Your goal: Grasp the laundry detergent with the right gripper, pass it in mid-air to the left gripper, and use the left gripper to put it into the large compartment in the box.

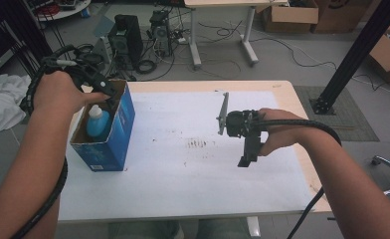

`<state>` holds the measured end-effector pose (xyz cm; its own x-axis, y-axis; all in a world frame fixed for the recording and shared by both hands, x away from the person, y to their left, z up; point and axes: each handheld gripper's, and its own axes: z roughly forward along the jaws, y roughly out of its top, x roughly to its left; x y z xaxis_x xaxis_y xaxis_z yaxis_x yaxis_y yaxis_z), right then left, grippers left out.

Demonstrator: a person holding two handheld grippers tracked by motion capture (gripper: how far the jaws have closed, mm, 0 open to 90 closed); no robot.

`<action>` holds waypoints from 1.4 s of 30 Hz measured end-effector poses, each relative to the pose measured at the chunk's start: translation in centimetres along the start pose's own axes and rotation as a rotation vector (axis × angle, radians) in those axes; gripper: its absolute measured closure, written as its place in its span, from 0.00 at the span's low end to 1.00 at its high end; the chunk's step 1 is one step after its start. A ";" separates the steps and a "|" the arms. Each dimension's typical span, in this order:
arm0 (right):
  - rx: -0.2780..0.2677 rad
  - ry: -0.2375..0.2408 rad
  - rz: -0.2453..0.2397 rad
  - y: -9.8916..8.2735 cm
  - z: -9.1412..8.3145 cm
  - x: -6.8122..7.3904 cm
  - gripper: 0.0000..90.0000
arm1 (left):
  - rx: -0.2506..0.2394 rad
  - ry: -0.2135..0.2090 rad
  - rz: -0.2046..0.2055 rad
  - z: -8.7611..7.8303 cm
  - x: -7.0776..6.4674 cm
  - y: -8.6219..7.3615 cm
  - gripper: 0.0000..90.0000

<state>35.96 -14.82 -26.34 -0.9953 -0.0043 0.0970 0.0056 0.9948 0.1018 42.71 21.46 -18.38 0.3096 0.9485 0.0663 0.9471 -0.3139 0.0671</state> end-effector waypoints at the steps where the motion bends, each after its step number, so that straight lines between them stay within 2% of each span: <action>1: 0.000 0.000 0.001 0.0 0.0 0.0 0.00 | -0.003 -0.006 0.013 -0.2 -0.2 0.1 0.07; 3: -0.001 0.001 0.002 0.0 0.0 0.0 0.00 | -0.005 -0.015 0.023 -0.3 -0.5 0.1 0.06; 4: -0.002 0.001 0.001 0.0 0.0 0.0 0.00 | -0.009 -0.038 0.062 -0.7 -1.0 0.2 0.06; 5: -0.001 -0.002 0.002 0.0 -0.1 -0.1 0.00 | -0.013 -0.051 0.077 -0.8 -1.2 0.2 0.05; 8: -0.002 -0.001 0.003 0.0 -0.1 -0.1 0.00 | -0.001 -0.056 0.124 -1.3 -1.9 0.3 0.03; 9: -0.002 -0.001 0.007 0.0 -0.1 -0.1 0.00 | -0.001 -0.056 0.124 -1.3 -1.9 0.3 0.03; 10: -0.002 -0.001 0.007 0.0 -0.1 -0.1 0.00 | 0.003 -0.060 0.141 -1.4 -2.1 0.3 0.03; 11: -0.002 -0.003 0.004 0.0 -0.1 -0.1 0.00 | 0.012 -0.065 0.174 -1.7 -2.6 0.4 0.03; 13: -0.002 -0.002 0.006 -0.1 -0.1 -0.1 0.00 | 0.019 -0.070 0.203 -1.9 -3.1 0.4 0.02; 15: -0.001 -0.001 0.008 -0.1 -0.1 -0.2 0.00 | 0.015 -0.077 0.216 -2.0 -3.4 0.4 0.02; 18: 0.000 0.000 0.010 -0.2 -0.1 -0.2 0.00 | 0.008 -0.095 0.299 -2.1 -4.6 0.6 0.00; 19: 0.001 0.000 0.010 -0.2 -0.2 -0.2 0.00 | 0.008 -0.095 0.299 -2.1 -4.6 0.6 0.00; 20: 0.003 0.000 0.010 -0.2 -0.2 -0.2 0.00 | 0.009 -0.111 0.353 -1.9 -5.4 0.6 0.00; 21: 0.003 0.000 0.010 -0.2 -0.2 -0.2 0.00 | 0.009 -0.111 0.353 -1.9 -5.4 0.6 0.00; 22: 0.004 0.000 0.012 -0.3 -0.2 -0.3 0.00 | 0.008 -0.131 0.416 -1.8 -6.0 0.7 0.00; 26: 0.009 -0.001 0.016 -0.3 -0.4 -0.4 0.00 | 0.016 -0.163 0.552 -1.4 -7.4 0.7 0.00; 27: 0.010 -0.001 0.017 -0.3 -0.4 -0.4 0.00 | 0.023 -0.170 0.583 -1.2 -7.8 0.7 0.00; 28: 0.014 0.000 0.016 -0.3 -0.5 -0.5 0.00 | 0.023 -0.170 0.583 -1.2 -7.8 0.7 0.00; 29: 0.015 0.000 0.019 -0.3 -0.5 -0.5 0.00 | 0.039 -0.184 0.648 -0.8 -8.4 0.6 0.00; 30: 0.017 0.001 0.017 -0.3 -0.5 -0.6 0.00 | 0.039 -0.184 0.648 -0.8 -8.4 0.6 0.00; 31: 0.019 0.002 0.018 -0.3 -0.4 -0.6 0.00 | 0.051 -0.204 0.724 -0.4 -9.0 0.4 0.00; 32: 0.019 0.003 0.017 -0.2 -0.4 -0.7 0.00 | 0.057 -0.208 0.748 -0.3 -9.3 0.3 0.00; 34: 0.024 0.005 0.017 -0.2 -0.4 -0.8 0.00 | 0.062 -0.225 0.826 0.1 -9.9 0.0 0.00; 35: 0.024 0.005 0.017 -0.2 -0.4 -0.8 0.00 | 0.062 -0.225 0.826 0.1 -9.9 0.0 0.00; 37: 0.023 0.005 0.019 -0.2 -0.3 -1.0 0.00 | 0.061 -0.246 0.882 0.4 -10.4 -0.4 0.00; 38: 0.026 0.008 0.020 -0.2 -0.3 -1.0 0.00 | 0.074 -0.257 0.928 0.8 -10.9 -0.6 0.00; 39: 0.027 0.009 0.021 -0.1 -0.2 -1.1 0.00 | 0.074 -0.257 0.928 0.8 -10.9 -0.6 0.00; 40: 0.028 0.009 0.019 -0.1 -0.2 -1.1 0.00 | 0.075 -0.257 0.956 1.2 -11.3 -0.7 0.00; 42: 0.030 0.009 0.019 0.0 -0.1 -1.1 0.00 | 0.084 -0.259 0.970 1.6 -11.6 -0.8 0.00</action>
<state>37.10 -14.87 -26.33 -0.9941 0.0135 0.1077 0.0211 0.9973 0.0705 38.49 10.81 -20.74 0.9493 0.2681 -0.1642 0.2761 -0.9607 0.0278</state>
